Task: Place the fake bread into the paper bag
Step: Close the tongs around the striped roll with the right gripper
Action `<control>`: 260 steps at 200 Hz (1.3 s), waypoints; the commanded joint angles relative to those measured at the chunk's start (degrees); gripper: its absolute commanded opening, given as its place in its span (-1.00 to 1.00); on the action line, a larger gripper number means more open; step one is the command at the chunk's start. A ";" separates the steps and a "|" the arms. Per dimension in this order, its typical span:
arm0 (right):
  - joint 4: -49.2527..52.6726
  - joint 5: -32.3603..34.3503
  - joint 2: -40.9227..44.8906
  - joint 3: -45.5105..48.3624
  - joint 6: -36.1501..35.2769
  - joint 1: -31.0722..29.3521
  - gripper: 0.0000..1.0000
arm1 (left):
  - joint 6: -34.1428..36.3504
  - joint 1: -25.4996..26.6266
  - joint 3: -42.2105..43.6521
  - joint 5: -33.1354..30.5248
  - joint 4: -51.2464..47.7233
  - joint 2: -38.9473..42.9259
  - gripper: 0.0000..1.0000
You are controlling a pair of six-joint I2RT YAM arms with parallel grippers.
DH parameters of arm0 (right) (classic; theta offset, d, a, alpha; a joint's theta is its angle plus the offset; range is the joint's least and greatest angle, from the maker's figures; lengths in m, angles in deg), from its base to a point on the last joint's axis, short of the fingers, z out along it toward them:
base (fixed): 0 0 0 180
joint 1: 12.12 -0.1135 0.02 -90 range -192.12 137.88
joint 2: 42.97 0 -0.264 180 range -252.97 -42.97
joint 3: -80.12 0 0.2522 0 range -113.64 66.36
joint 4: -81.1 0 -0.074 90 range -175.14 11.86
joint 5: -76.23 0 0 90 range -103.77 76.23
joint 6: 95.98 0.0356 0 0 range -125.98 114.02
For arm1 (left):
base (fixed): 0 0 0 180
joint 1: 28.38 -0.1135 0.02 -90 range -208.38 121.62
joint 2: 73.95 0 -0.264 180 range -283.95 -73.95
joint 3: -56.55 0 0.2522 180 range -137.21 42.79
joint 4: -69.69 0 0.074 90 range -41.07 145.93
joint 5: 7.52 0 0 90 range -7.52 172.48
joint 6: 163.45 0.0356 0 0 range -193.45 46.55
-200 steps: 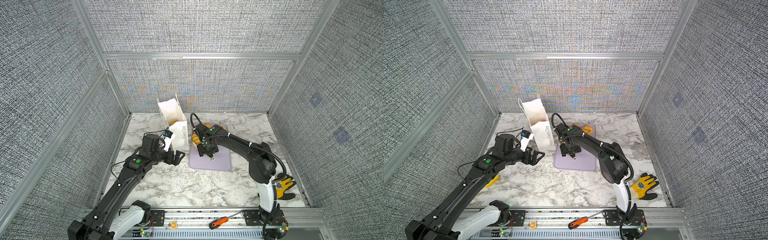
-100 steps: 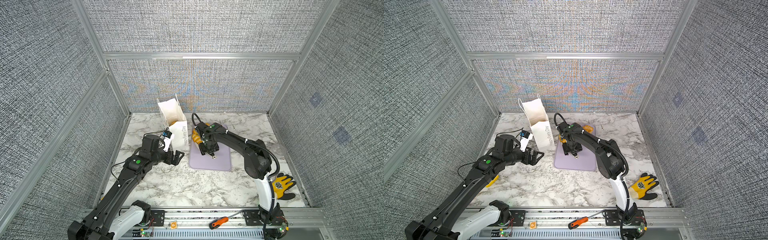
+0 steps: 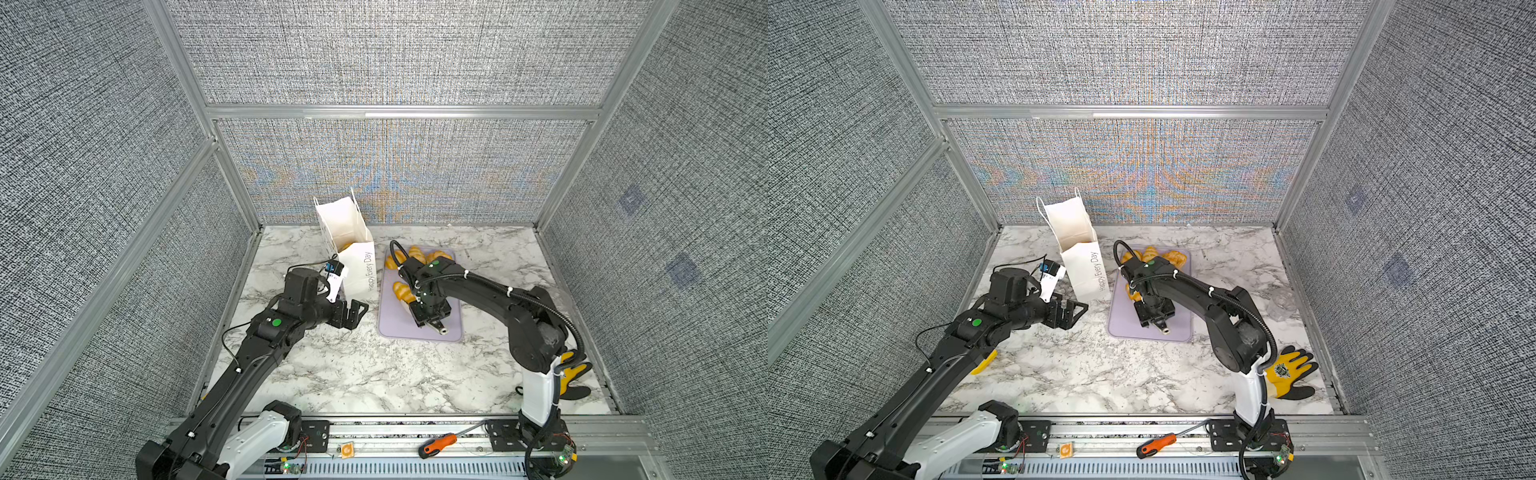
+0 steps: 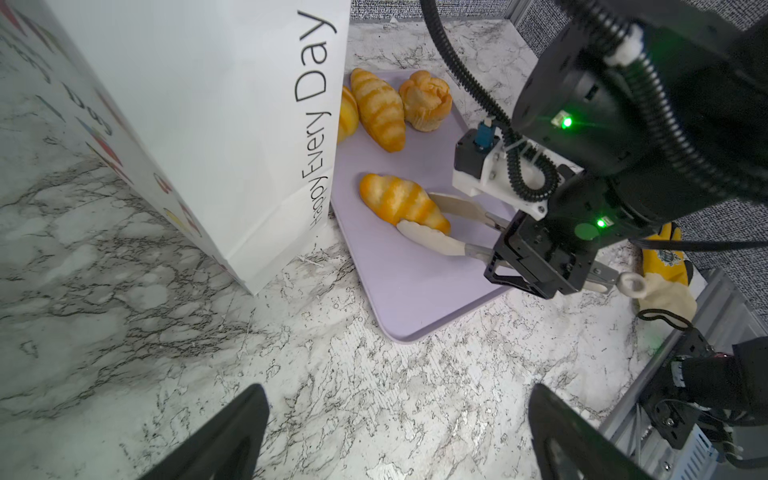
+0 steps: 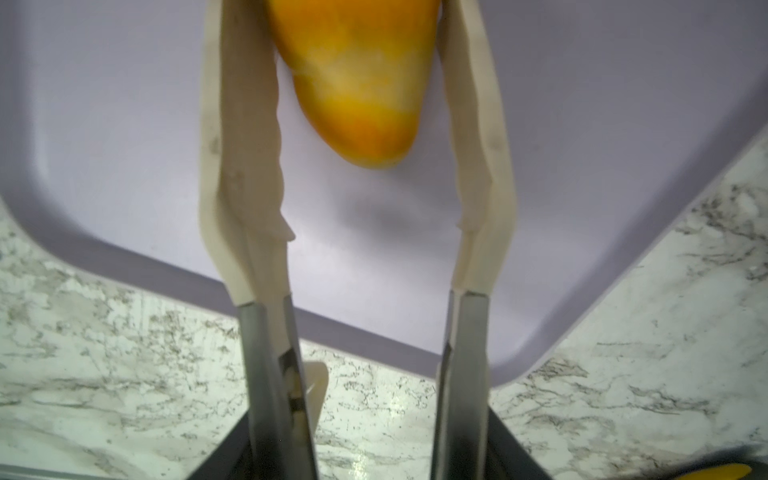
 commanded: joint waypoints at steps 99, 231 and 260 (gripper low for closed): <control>-1.91 2.61 -1.29 -1.65 -1.32 0.20 0.37 | 1.04 0.03 -1.70 0.56 0.03 -0.70 0.98; -0.04 0.30 -2.69 -3.19 -2.38 1.09 0.10 | 1.61 0.03 -1.98 -0.63 -0.41 -0.04 0.98; -0.37 -0.23 -0.66 -3.14 -2.52 1.13 0.03 | 1.78 0.01 -2.28 -1.23 -0.50 0.07 0.98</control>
